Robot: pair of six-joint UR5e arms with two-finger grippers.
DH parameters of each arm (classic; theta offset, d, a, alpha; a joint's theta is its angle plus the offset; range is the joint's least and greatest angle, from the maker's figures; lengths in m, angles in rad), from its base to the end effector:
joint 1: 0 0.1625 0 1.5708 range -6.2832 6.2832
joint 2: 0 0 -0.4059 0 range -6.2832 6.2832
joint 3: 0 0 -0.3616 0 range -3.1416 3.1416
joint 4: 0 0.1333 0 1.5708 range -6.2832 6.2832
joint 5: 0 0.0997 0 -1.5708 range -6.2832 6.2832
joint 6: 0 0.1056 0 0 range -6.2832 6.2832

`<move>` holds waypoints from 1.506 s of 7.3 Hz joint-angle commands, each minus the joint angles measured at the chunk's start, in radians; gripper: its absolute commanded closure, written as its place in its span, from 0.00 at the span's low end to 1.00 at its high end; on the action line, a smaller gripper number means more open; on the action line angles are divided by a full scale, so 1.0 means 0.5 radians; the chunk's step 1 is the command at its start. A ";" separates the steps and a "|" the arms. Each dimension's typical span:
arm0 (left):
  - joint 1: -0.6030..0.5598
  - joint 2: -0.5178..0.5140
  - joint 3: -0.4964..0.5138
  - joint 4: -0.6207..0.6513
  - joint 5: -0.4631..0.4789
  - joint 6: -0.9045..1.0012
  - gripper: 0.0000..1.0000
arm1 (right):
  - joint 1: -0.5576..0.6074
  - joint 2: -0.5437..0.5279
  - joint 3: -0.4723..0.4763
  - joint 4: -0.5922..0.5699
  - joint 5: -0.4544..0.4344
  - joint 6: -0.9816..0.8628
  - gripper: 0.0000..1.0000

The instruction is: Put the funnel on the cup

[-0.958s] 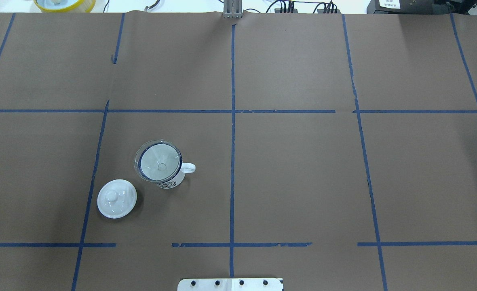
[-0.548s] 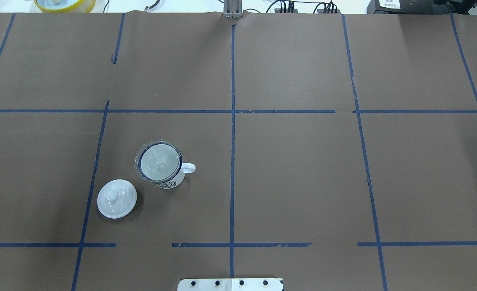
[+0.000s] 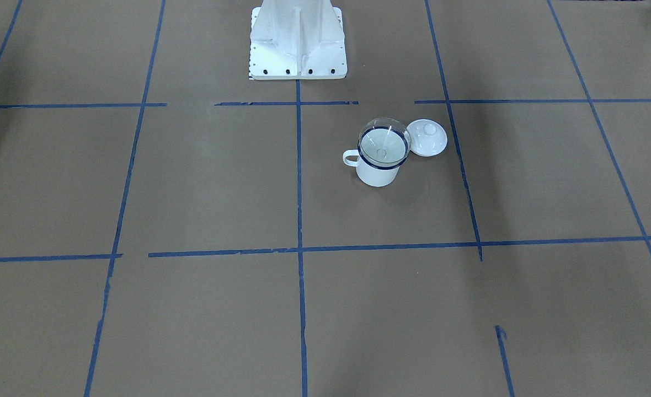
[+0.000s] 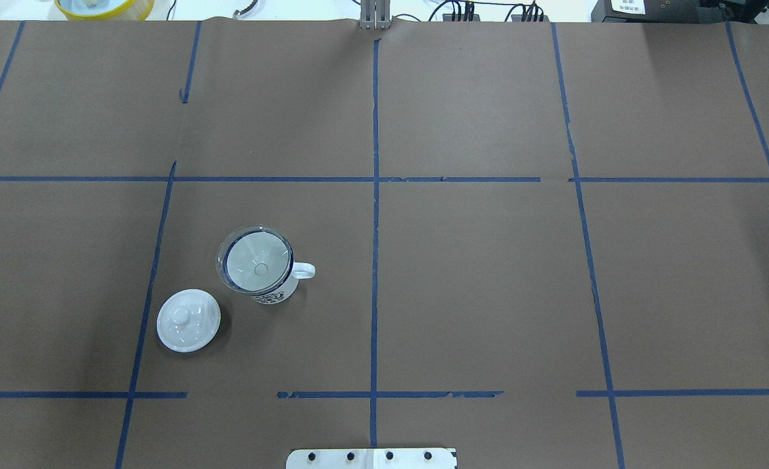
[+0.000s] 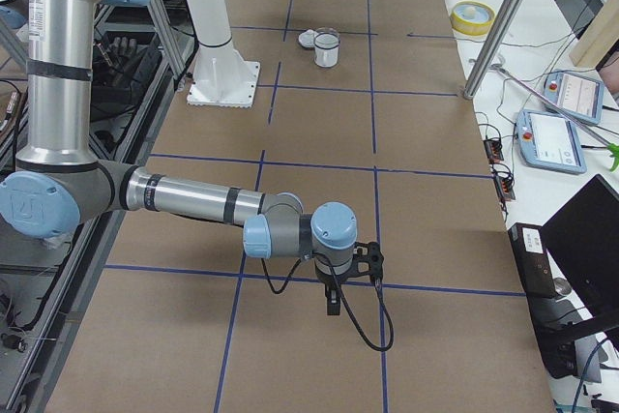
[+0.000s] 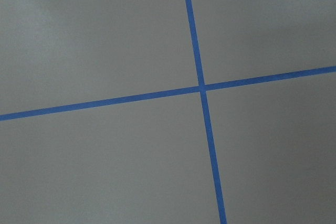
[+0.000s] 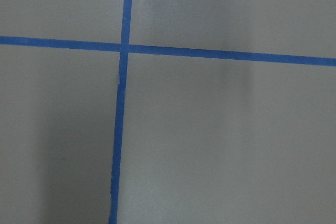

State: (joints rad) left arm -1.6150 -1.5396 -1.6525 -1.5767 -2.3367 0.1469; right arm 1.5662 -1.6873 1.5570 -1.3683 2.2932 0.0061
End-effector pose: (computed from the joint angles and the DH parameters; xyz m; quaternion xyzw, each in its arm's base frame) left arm -0.0800 -0.4492 0.6203 0.0617 0.3693 0.0581 0.9254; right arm 0.0616 -0.4168 0.6845 0.0319 -0.3533 -0.0121 0.9349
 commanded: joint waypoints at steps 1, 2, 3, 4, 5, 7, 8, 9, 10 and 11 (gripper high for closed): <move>0.042 0.005 0.001 0.100 0.001 0.001 0.00 | 0.000 0.000 0.000 0.000 0.000 0.000 0.00; 0.039 0.008 -0.008 0.165 0.001 0.001 0.00 | 0.000 0.000 0.000 0.000 -0.003 0.000 0.00; 0.036 0.039 -0.014 0.162 -0.002 0.004 0.00 | 0.000 0.000 0.000 0.000 0.000 0.000 0.00; 0.036 0.042 -0.005 0.156 -0.005 0.004 0.00 | 0.000 0.000 0.000 0.000 -0.003 0.000 0.00; 0.036 0.042 -0.014 0.159 -0.005 0.004 0.00 | 0.000 0.000 0.000 0.000 0.000 0.000 0.00; 0.036 0.042 -0.014 0.162 -0.005 0.004 0.00 | 0.000 0.000 0.000 0.000 0.000 0.000 0.00; 0.036 0.042 -0.015 0.165 -0.008 0.004 0.00 | 0.000 0.000 0.000 0.000 0.000 0.000 0.00; 0.039 0.042 -0.011 0.165 -0.008 0.004 0.00 | 0.000 0.000 0.000 0.000 0.000 0.000 0.00; 0.036 0.042 -0.021 0.168 -0.005 0.004 0.00 | 0.000 0.000 0.000 0.000 0.000 0.000 0.00; 0.027 0.045 -0.030 0.168 -0.005 0.004 0.00 | 0.000 0.000 0.000 0.000 0.000 0.000 0.00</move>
State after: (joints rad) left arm -1.5977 -1.5182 -1.6627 -1.4932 -2.3398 0.1488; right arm 1.5662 -1.6874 1.5570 -1.3683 2.2933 0.0061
